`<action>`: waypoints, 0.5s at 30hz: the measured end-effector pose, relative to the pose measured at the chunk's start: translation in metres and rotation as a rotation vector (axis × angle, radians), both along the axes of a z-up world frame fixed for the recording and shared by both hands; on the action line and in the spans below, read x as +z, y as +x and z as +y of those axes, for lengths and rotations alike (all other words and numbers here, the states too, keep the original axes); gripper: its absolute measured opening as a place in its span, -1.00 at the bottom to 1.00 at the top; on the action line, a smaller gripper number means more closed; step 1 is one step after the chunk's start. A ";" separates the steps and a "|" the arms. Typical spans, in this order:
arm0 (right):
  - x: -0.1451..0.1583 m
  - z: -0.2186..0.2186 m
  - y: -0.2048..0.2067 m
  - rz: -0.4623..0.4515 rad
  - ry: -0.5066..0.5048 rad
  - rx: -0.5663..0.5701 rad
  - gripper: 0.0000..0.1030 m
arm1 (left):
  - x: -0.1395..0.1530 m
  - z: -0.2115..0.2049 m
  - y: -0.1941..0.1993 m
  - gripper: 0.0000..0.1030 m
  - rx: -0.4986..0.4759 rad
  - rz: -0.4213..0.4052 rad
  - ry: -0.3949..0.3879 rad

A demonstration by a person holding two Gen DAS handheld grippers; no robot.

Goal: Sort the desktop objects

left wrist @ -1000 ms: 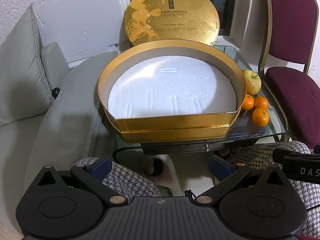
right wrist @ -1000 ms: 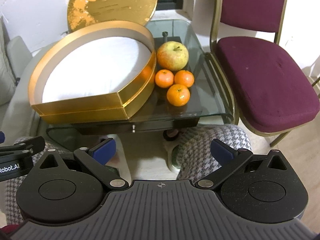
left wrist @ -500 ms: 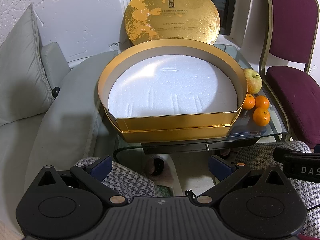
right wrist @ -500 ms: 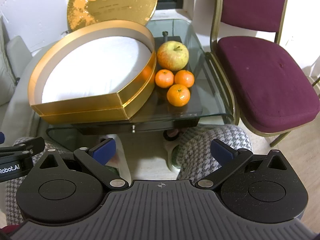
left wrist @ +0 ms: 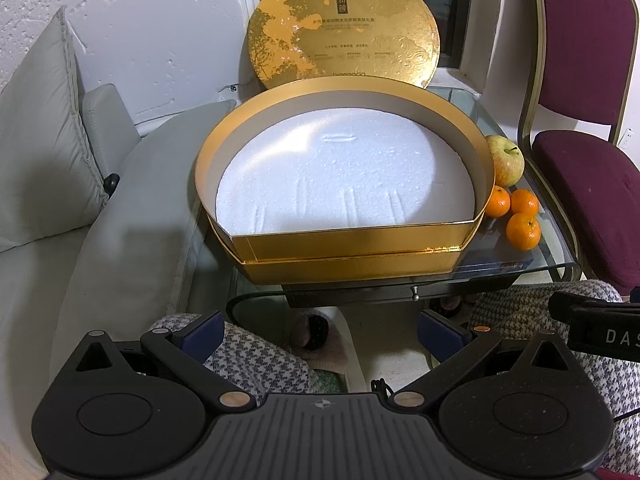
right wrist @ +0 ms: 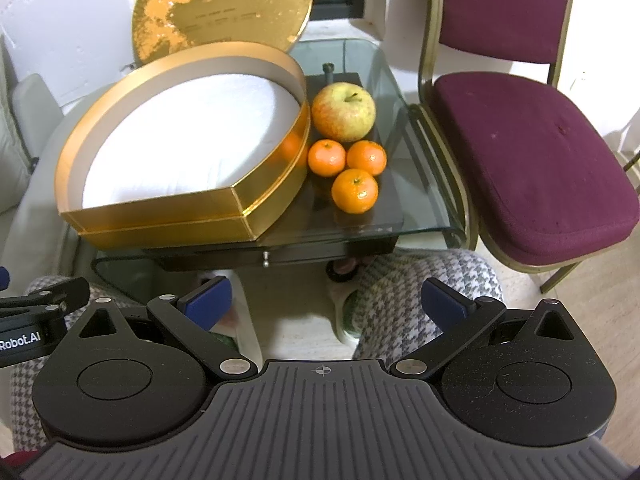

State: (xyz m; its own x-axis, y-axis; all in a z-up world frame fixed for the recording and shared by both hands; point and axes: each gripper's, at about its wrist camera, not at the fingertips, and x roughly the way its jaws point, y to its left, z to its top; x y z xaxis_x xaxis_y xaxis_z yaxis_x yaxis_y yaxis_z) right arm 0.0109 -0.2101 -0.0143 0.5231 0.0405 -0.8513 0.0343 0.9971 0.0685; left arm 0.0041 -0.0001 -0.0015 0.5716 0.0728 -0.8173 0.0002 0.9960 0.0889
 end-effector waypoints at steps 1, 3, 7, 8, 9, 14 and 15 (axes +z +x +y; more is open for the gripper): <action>0.000 0.000 0.000 0.000 0.000 0.000 1.00 | 0.000 0.000 0.000 0.99 0.000 0.000 0.000; 0.000 -0.001 0.000 0.000 0.001 -0.001 1.00 | -0.001 -0.001 0.000 0.99 0.000 0.001 0.001; -0.001 -0.001 0.001 -0.001 0.003 -0.002 1.00 | -0.001 0.000 0.000 0.99 0.000 0.003 0.001; -0.001 -0.001 0.001 -0.001 0.004 -0.003 1.00 | -0.001 0.000 0.000 0.99 0.000 0.004 0.001; -0.001 -0.002 0.001 -0.001 0.004 -0.003 1.00 | -0.002 0.000 0.000 0.99 0.000 0.005 0.001; -0.002 -0.002 0.002 -0.002 0.007 -0.005 1.00 | -0.003 -0.001 0.002 0.99 -0.002 0.010 0.002; -0.002 -0.003 0.002 -0.001 0.008 -0.006 1.00 | -0.004 -0.001 0.002 0.99 -0.002 0.012 0.002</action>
State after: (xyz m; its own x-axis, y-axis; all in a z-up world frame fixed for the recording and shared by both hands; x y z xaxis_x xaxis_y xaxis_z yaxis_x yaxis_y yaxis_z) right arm 0.0129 -0.2127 -0.0165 0.5244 0.0444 -0.8503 0.0397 0.9963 0.0765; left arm 0.0063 -0.0008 -0.0052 0.5621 0.0728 -0.8238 0.0038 0.9959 0.0906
